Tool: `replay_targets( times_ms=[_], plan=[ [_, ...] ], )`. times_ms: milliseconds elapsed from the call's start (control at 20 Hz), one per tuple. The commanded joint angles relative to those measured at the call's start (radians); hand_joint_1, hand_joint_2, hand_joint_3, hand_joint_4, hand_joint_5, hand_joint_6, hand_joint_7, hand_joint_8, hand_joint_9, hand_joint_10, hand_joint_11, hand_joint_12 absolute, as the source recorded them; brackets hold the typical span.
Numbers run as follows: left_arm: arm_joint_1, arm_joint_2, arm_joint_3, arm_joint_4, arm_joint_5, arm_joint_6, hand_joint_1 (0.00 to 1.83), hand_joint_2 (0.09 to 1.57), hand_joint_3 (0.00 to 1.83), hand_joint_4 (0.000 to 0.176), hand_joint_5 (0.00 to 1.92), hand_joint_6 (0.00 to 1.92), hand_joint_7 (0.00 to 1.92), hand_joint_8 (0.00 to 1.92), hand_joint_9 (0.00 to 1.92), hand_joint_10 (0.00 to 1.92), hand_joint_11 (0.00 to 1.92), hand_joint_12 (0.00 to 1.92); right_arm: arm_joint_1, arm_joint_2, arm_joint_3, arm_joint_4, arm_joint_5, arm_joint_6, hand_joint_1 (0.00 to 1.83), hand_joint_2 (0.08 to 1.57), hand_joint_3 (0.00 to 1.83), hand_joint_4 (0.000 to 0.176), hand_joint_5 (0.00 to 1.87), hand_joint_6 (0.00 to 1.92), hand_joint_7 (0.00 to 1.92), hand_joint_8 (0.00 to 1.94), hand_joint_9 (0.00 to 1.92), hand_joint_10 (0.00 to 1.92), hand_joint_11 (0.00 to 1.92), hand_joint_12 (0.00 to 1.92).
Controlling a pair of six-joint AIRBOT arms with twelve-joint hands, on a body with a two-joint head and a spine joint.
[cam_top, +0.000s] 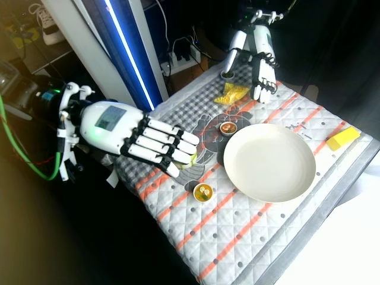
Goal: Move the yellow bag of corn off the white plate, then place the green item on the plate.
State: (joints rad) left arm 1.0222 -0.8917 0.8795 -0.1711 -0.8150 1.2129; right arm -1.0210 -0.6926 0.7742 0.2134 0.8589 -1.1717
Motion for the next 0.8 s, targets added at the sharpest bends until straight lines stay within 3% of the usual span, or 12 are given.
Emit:
replay_targets(
  times_ms=[0, 50, 150, 300, 350, 400, 450, 550, 600, 650, 700, 750],
  plan=[
    [-0.005, 0.01, -0.004, -0.012, -0.179, -0.01, 0.32, 1.25, 0.01, 0.0, 0.17, 0.0, 0.08, 0.0, 0.0, 0.04, 0.0, 0.62, 0.005, -0.004, 0.013, -0.016, 0.116, 0.033, 0.41, 1.26, 0.0, 0.067, 0.0, 0.0, 0.0, 0.0, 0.09, 0.03, 0.0, 1.07],
    [0.0, 0.017, -0.005, -0.031, -0.218, -0.01, 0.19, 1.29, 0.0, 0.0, 0.05, 0.0, 0.01, 0.0, 0.0, 0.0, 0.0, 1.06, 0.002, -0.012, 0.029, -0.039, 0.113, 0.093, 0.49, 1.23, 0.0, 0.09, 0.0, 0.0, 0.0, 0.0, 0.11, 0.03, 0.0, 1.2],
    [0.001, 0.022, -0.001, -0.065, -0.274, -0.01, 0.18, 1.3, 0.01, 0.0, 0.02, 0.0, 0.0, 0.0, 0.0, 0.0, 0.0, 1.09, -0.001, -0.027, 0.045, -0.057, 0.093, 0.13, 0.5, 1.23, 0.0, 0.083, 0.0, 0.0, 0.0, 0.0, 0.11, 0.03, 0.0, 1.18],
    [0.001, 0.022, 0.013, -0.093, -0.335, -0.027, 0.31, 1.28, 0.0, 0.0, 0.06, 0.02, 0.01, 0.0, 0.01, 0.0, 0.0, 0.86, 0.003, -0.05, 0.057, -0.066, 0.048, 0.132, 0.52, 1.21, 0.0, 0.073, 0.0, 0.0, 0.0, 0.0, 0.09, 0.01, 0.0, 1.08],
    [-0.001, 0.015, 0.027, -0.093, -0.349, -0.057, 0.29, 1.3, 0.0, 0.019, 0.04, 0.01, 0.0, 0.0, 0.0, 0.0, 0.0, 0.79, 0.006, -0.061, 0.065, -0.066, 0.028, 0.132, 0.57, 1.2, 0.0, 0.066, 0.0, 0.0, 0.0, 0.0, 0.12, 0.03, 0.0, 1.07],
    [-0.003, 0.006, 0.043, -0.093, -0.365, -0.088, 0.28, 1.31, 0.0, 0.017, 0.05, 0.0, 0.0, 0.0, 0.0, 0.0, 0.0, 0.82, 0.016, -0.079, 0.079, -0.066, -0.002, 0.132, 0.62, 1.19, 0.0, 0.051, 0.0, 0.0, 0.01, 0.0, 0.14, 0.04, 0.0, 1.13],
    [-0.004, 0.002, 0.049, -0.095, -0.376, -0.097, 0.31, 1.33, 0.0, 0.009, 0.06, 0.0, 0.0, 0.0, 0.0, 0.0, 0.0, 0.53, 0.026, -0.095, 0.092, -0.067, -0.028, 0.132, 0.64, 1.18, 0.0, 0.042, 0.0, 0.0, 0.03, 0.01, 0.13, 0.03, 0.0, 1.18],
    [-0.005, 0.001, 0.05, -0.097, -0.386, -0.097, 0.28, 1.32, 0.0, 0.021, 0.07, 0.0, 0.0, 0.0, 0.0, 0.0, 0.0, 0.24, 0.047, -0.128, 0.118, -0.072, -0.074, 0.132, 0.74, 1.17, 0.0, 0.016, 0.0, 0.0, 0.1, 0.02, 0.23, 0.08, 0.0, 1.34],
    [-0.005, 0.001, 0.049, -0.098, -0.39, -0.097, 0.3, 1.32, 0.0, 0.019, 0.08, 0.0, 0.0, 0.0, 0.0, 0.0, 0.0, 0.17, 0.057, -0.146, 0.132, -0.073, -0.097, 0.132, 0.77, 1.16, 0.0, 0.021, 0.02, 0.0, 0.16, 0.0, 0.27, 0.22, 0.0, 1.47],
    [-0.005, 0.001, 0.049, -0.098, -0.393, -0.098, 0.3, 1.33, 0.0, 0.024, 0.07, 0.0, 0.0, 0.0, 0.0, 0.0, 0.0, 0.15, 0.064, -0.158, 0.142, -0.075, -0.112, 0.132, 0.81, 1.18, 0.0, 0.007, 0.08, 0.01, 0.25, 0.01, 0.24, 0.36, 0.0, 1.48],
    [-0.005, 0.001, 0.049, -0.098, -0.395, -0.099, 0.33, 1.33, 0.0, 0.021, 0.08, 0.0, 0.0, 0.0, 0.0, 0.0, 0.0, 0.04, 0.068, -0.17, 0.151, -0.075, -0.121, 0.132, 0.91, 1.21, 0.0, 0.0, 0.2, 0.05, 0.41, 0.07, 0.29, 0.74, 0.05, 1.59],
    [-0.005, 0.0, 0.049, -0.098, -0.396, -0.101, 0.32, 1.33, 0.0, 0.014, 0.09, 0.0, 0.0, 0.0, 0.0, 0.0, 0.0, 0.0, 0.075, -0.186, 0.164, -0.075, -0.128, 0.132, 1.13, 1.22, 0.0, 0.0, 0.44, 0.21, 0.67, 0.28, 0.54, 1.08, 0.37, 1.65]
  ],
)
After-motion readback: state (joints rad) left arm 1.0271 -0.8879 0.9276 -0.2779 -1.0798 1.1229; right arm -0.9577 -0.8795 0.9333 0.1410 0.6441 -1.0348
